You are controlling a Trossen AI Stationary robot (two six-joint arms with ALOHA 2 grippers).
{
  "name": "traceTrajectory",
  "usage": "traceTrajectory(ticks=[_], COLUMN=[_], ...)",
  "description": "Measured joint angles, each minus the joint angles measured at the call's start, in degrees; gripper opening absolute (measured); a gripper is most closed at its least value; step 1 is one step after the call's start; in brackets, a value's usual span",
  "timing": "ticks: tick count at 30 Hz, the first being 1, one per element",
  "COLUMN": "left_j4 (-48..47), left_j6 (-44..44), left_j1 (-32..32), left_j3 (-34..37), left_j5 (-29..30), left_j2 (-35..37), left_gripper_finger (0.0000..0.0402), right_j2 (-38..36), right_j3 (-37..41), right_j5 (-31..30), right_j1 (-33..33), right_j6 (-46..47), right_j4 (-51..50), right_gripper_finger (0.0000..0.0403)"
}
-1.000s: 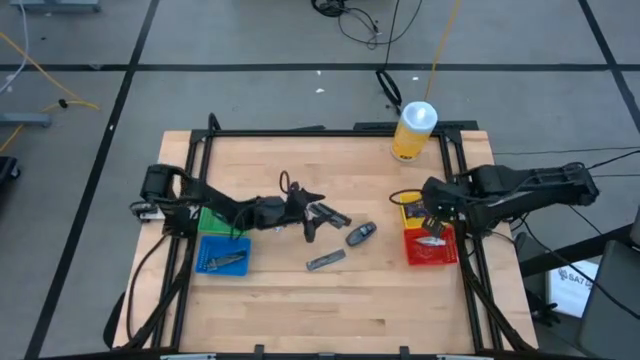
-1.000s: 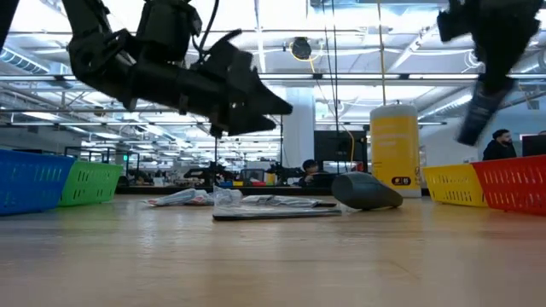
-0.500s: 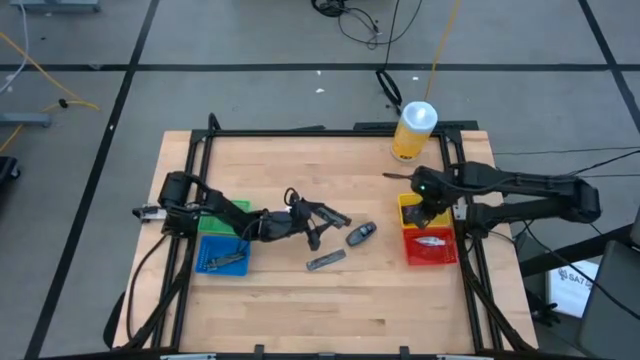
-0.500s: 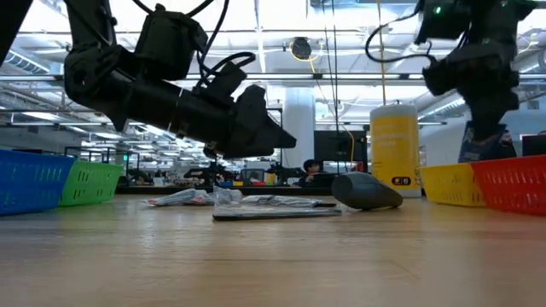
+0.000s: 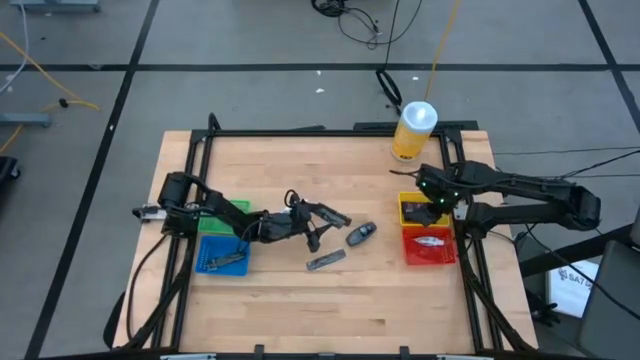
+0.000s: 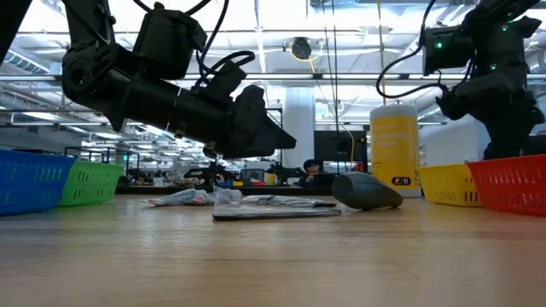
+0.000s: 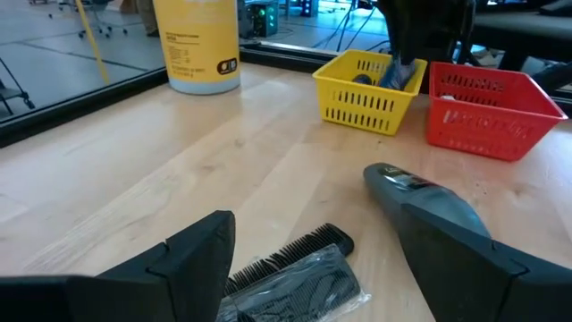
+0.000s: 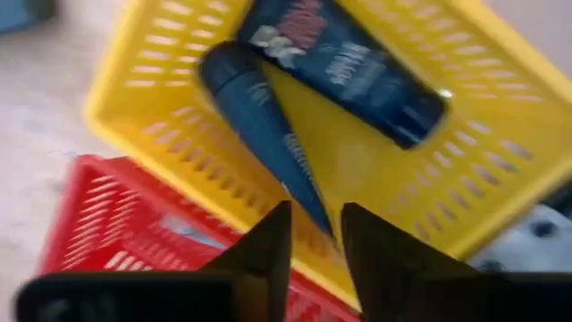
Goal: Pick & Place Travel size toiletries
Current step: Put the blue shave cream into the yellow bin, then put the black comb into the blue bin
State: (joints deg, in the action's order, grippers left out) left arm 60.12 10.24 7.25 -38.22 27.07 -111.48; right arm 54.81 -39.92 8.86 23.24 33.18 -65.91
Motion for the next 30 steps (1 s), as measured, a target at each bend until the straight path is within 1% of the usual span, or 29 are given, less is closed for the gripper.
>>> traceTrajectory(ticks=[3,6,10,12,16,20,23,25,27,30], left_j4=[-0.02,-0.02,-0.04,-0.04,-0.06,-0.24,-0.44,-0.46,-0.59,-1.23], left_j6=[0.00,0.00,0.02,0.02,0.37,0.46,0.47,0.46,0.43,1.81], left_j1=[-0.02,-0.02,-0.14,-0.24,-0.47,-0.61,-0.61,-0.64,-0.83,-1.40], left_j3=[0.00,0.00,0.00,0.00,0.00,0.00,0.00,0.00,0.00,0.00], left_j5=[-0.02,0.00,0.00,0.00,0.02,0.02,0.02,0.02,0.00,0.02], left_j2=[0.00,0.00,0.02,0.02,0.02,0.02,0.04,0.07,0.07,0.07], left_gripper_finger=[0.0306,0.0306,0.0306,0.0306,0.0306,0.0306,0.0306,0.0306,0.0306,0.0306], right_j2=[-0.58,-1.30,-1.84,-1.87,-1.77,-0.63,1.62,4.58,8.70,16.10], right_j3=[-1.40,-3.98,-9.59,-11.49,-10.83,-5.44,1.60,6.76,11.25,15.67], right_j5=[-3.92,-6.22,-6.03,-6.03,-6.00,-5.87,-5.79,-5.81,-5.84,-5.86], right_j1=[1.08,1.71,1.10,-0.83,-4.88,-9.19,-13.56,-16.88,-20.01,-23.44], right_j6=[-0.18,-0.33,0.41,-0.64,-7.52,-16.74,-25.27,-31.44,-37.43,-44.40], right_j4=[-3.83,-7.47,-6.38,-1.80,15.49,37.48,58.16,73.29,89.42,110.17], right_gripper_finger=[0.0127,0.0151,0.0160,0.0159,0.0148,0.0140,0.0137,0.0135,0.0134,0.0134])
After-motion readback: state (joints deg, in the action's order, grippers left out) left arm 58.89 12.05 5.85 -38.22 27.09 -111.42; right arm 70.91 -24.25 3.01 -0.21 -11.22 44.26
